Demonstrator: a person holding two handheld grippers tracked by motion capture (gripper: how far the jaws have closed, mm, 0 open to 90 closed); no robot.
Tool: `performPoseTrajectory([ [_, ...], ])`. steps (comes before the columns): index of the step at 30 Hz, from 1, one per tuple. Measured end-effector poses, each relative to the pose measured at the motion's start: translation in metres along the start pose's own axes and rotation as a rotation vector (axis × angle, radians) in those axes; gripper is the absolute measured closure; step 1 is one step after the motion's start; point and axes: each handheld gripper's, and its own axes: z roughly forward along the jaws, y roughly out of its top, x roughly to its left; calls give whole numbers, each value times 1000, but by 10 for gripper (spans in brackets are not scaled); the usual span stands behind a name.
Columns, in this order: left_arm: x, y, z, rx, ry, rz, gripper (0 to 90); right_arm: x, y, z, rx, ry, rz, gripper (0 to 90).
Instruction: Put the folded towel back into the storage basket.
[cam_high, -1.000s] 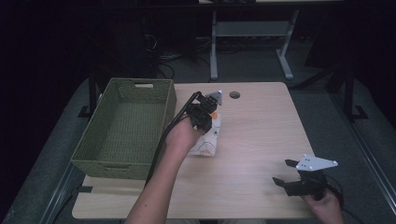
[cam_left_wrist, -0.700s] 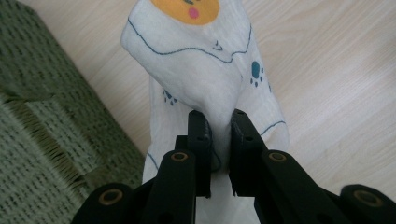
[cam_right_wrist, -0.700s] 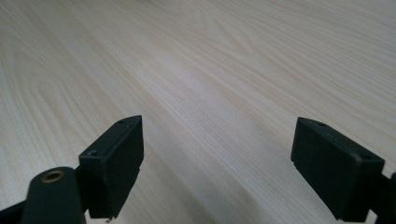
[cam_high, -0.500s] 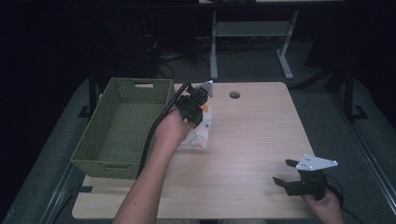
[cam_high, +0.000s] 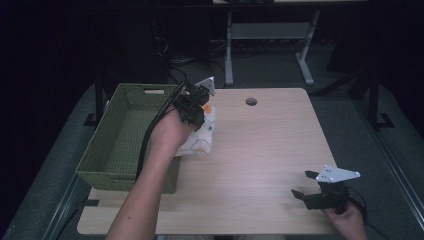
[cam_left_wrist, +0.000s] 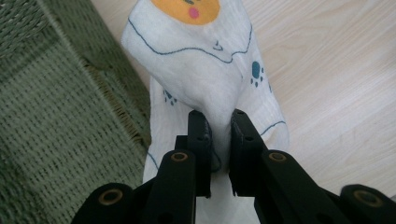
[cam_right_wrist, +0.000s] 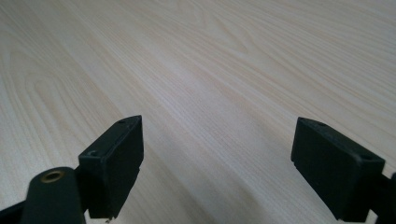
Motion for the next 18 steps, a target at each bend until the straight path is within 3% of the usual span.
performPoseTrajectory([
  [3,6,-2,-3,9,7,0,812,0,0,0,0,-1,0,166],
  [13,28,-15,-6,28,6,-65,812,0,0,0,1,-3,0,165],
  [18,37,-22,-8,33,12,-68,811,0,0,1,3,-4,2,165],
])
